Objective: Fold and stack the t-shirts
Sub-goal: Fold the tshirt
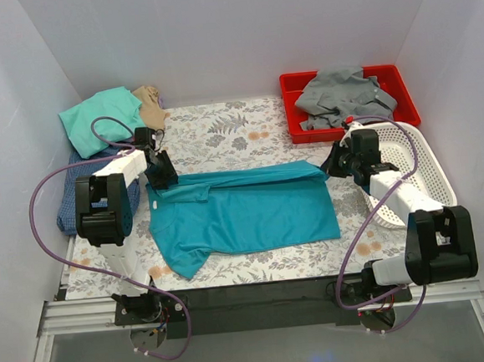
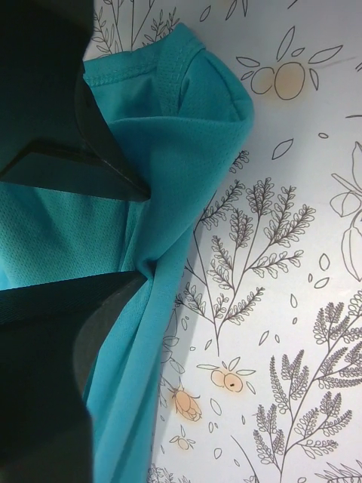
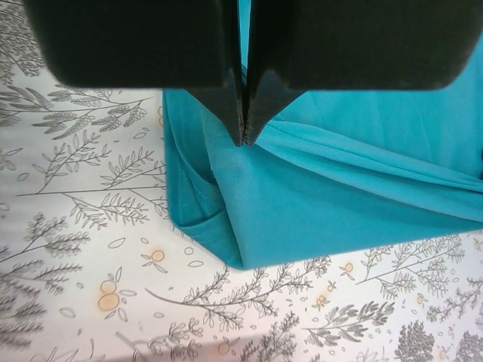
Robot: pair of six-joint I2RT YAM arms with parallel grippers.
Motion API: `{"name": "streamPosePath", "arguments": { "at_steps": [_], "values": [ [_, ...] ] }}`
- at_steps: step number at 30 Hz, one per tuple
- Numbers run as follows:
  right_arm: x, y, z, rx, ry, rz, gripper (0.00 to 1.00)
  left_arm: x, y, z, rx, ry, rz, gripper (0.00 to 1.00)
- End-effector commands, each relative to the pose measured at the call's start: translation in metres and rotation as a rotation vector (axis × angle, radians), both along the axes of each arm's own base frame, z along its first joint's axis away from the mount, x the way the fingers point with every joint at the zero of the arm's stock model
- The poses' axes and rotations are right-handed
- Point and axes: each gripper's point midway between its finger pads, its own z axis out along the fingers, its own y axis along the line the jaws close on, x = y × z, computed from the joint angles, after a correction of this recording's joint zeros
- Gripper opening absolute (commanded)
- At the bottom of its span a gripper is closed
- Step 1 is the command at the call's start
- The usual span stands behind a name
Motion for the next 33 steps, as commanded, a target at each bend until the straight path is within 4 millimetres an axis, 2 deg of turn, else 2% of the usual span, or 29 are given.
{"name": "streamPosePath", "arguments": {
  "at_steps": [1,4,6,8,9,10,13,14,15,16,17,19,21,22,23,24,25,27,31,33],
  "values": [
    [0.007,-0.027,0.023,-0.129,-0.103,-0.053,0.01,-0.028,0.034,-0.024,0.137,0.119,0.029,0.42],
    [0.018,-0.021,0.039,-0.139,-0.154,0.008,0.01,-0.026,0.032,-0.023,0.125,0.113,0.025,0.42],
    [0.03,-0.015,0.059,-0.133,-0.207,0.043,0.01,-0.024,0.03,-0.022,0.113,0.109,0.021,0.42],
    [0.041,-0.014,0.064,-0.142,-0.221,0.062,0.01,-0.024,0.029,-0.023,0.109,0.109,0.02,0.42],
    [0.053,-0.012,0.08,-0.143,-0.257,0.07,0.01,-0.024,0.028,-0.022,0.103,0.108,0.018,0.41],
    [0.058,-0.006,0.078,-0.142,-0.255,0.107,0.01,-0.025,0.028,-0.023,0.103,0.109,0.017,0.42],
    [0.085,-0.006,0.097,-0.152,-0.272,0.105,0.01,-0.024,0.026,-0.022,0.093,0.105,0.012,0.41],
    [0.089,-0.003,0.095,-0.144,-0.242,0.114,0.01,-0.023,0.025,-0.022,0.089,0.105,0.011,0.42],
    [0.09,0.003,0.084,-0.121,-0.169,0.142,0.06,-0.024,0.025,-0.022,0.086,0.106,0.01,0.41],
    [0.084,0.014,0.078,-0.067,-0.135,0.193,0.14,-0.024,0.022,-0.022,0.073,0.103,0.007,0.41],
    [0.079,0.017,0.069,-0.038,-0.096,0.188,0.17,-0.024,0.022,-0.021,0.069,0.1,0.004,0.41],
    [0.064,0.023,0.045,0.027,-0.017,0.177,0.28,-0.024,0.021,-0.022,0.065,0.1,0.002,0.41],
    [0.05,0.026,0.029,0.059,0.037,0.175,0.29,-0.024,0.021,-0.021,0.066,0.097,-0.002,0.41],
    [0.043,0.032,0.028,0.094,0.047,0.193,0.29,-0.024,0.021,-0.021,0.067,0.095,-0.005,0.41],
    [0.03,0.034,0.015,0.114,0.089,0.202,0.29,-0.024,0.015,-0.019,0.036,0.091,-0.018,0.41],
    [0.024,0.037,0.015,0.131,0.097,0.213,0.29,-0.023,0.014,-0.019,0.031,0.09,-0.019,0.41],
    [0.005,0.042,0.004,0.175,0.143,0.232,0.29,-0.022,0.012,-0.018,0.02,0.084,-0.024,0.41],
    [-0.001,0.044,0.004,0.192,0.152,0.234,0.3,-0.021,0.012,-0.017,0.019,0.08,-0.025,0.41],
    [-0.026,0.042,-0.014,0.205,0.225,0.204,0.31,-0.022,0.013,-0.016,0.022,0.079,-0.025,0.41],
    [-0.03,0.039,-0.018,0.201,0.242,0.174,0.32,-0.022,0.012,-0.015,0.022,0.074,-0.027,0.41]
  ]
}}
